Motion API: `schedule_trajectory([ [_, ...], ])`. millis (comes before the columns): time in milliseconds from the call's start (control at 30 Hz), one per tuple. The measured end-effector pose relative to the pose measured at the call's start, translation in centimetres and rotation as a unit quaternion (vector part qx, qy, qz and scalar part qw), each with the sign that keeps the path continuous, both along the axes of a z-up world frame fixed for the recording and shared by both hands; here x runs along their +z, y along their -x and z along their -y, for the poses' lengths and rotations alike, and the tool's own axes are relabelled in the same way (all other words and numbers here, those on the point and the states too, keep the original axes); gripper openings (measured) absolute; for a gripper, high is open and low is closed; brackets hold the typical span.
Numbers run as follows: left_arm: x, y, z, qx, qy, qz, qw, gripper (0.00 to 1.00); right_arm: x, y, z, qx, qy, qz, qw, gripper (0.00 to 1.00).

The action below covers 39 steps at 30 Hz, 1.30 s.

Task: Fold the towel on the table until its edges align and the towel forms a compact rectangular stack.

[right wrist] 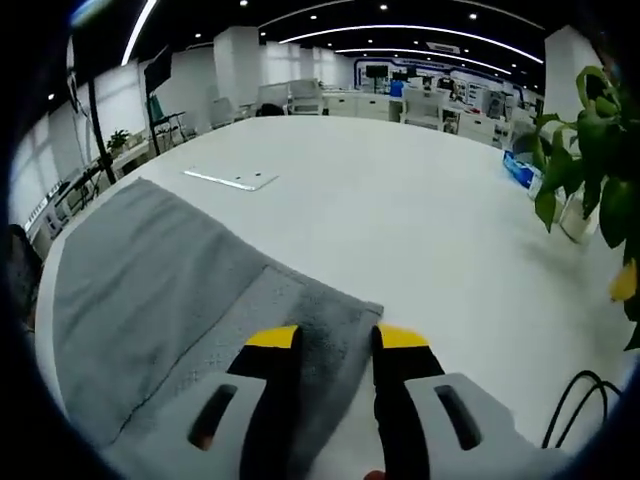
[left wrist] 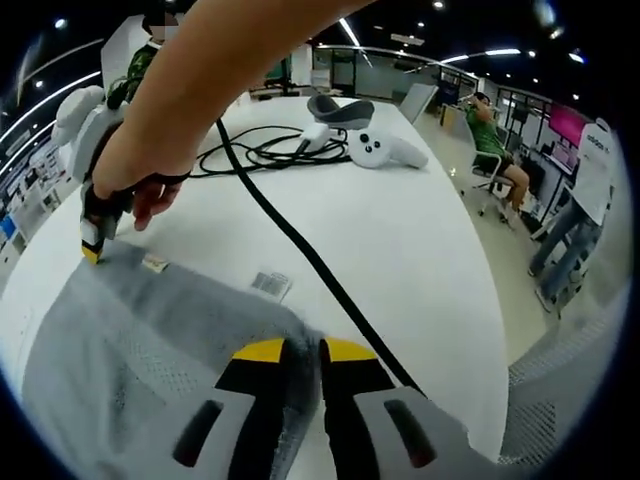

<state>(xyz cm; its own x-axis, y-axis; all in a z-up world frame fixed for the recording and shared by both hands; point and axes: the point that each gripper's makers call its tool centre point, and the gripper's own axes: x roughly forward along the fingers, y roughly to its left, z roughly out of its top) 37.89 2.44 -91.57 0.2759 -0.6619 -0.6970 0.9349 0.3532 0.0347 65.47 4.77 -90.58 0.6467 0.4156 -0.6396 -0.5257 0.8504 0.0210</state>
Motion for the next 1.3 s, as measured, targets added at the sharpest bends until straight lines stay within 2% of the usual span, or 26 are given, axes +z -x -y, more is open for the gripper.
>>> schedule_trajectory([
  [67, 0.0, 0.0, 0.2, 0.004, 0.004, -0.002, 1.0, 0.09, 0.1, 0.2, 0.0, 0.006, 0.001, 0.001, 1.0, 0.21],
  [167, 0.1, 0.1, 0.6, 0.01, 0.009, -0.007, 0.9999, 0.08, 0.2, 0.7, 0.0, 0.024, 0.003, 0.002, 0.9997, 0.07],
  [233, 0.2, 0.3, 1.0, 0.013, 0.012, -0.011, 0.9998, 0.07, 0.2, 0.8, 0.3, 0.026, 0.007, 0.003, 0.9996, 0.04],
  [267, 0.2, 0.5, 1.3, 0.017, 0.016, -0.018, 0.9996, 0.07, 0.2, 0.9, 0.5, 0.028, 0.006, 0.003, 0.9996, 0.04],
  [333, 0.3, 0.7, 1.8, 0.053, 0.034, -0.053, 0.9966, 0.07, 0.2, 1.0, 1.2, 0.029, 0.008, 0.002, 0.9995, 0.03],
  [367, 0.4, 0.8, 2.2, 0.054, 0.041, -0.06, 0.9959, 0.07, 0.1, 1.1, 1.7, 0.031, 0.008, 0.002, 0.9995, 0.02],
  [433, 0.5, 1.1, 2.7, 0.05, 0.038, -0.055, 0.9965, 0.07, 0.2, 1.4, 2.3, 0.031, 0.006, 0.001, 0.9995, 0.02],
  [567, 0.4, 1.7, 3.9, 0.057, 0.047, -0.068, 0.9949, 0.06, 0.3, 2.0, 3.6, 0.03, 0.012, 0.007, 0.9995, 0.01],
  [700, 0.9, 1.7, 5.1, 0.101, 0.086, -0.113, 0.9846, 0.06, 1.1, 2.1, 5.3, 0.016, 0.01, 0.015, 0.9997, 0.01],
  [833, 3.1, 1.1, 6.2, 0.114, 0.124, -0.107, 0.9799, 0.06, 2.3, 1.8, 6.5, 0.001, 0.008, 0.029, 0.9995, 0.01],
  [1067, 5.4, 0.0, 5.9, 0.122, 0.138, -0.088, 0.979, 0.06, 4.5, 1.2, 6.8, -0.014, 0.007, 0.048, 0.9987, 0.01],
  [1100, 5.9, -0.1, 5.8, 0.124, 0.143, -0.084, 0.9784, 0.06, 5.2, 1.1, 6.7, -0.015, 0.01, 0.054, 0.9984, 0.01],
  [1200, 8.0, -0.7, 6.1, 0.144, 0.18, -0.084, 0.9694, 0.06, 6.7, 0.9, 6.6, -0.018, 0.012, 0.068, 0.9974, 0.01],
  [1300, 8.9, -0.7, 6.2, 0.144, 0.186, -0.076, 0.9689, 0.06, 8.8, 1.0, 6.8, -0.029, 0.009, 0.082, 0.9962, 0.01],
])
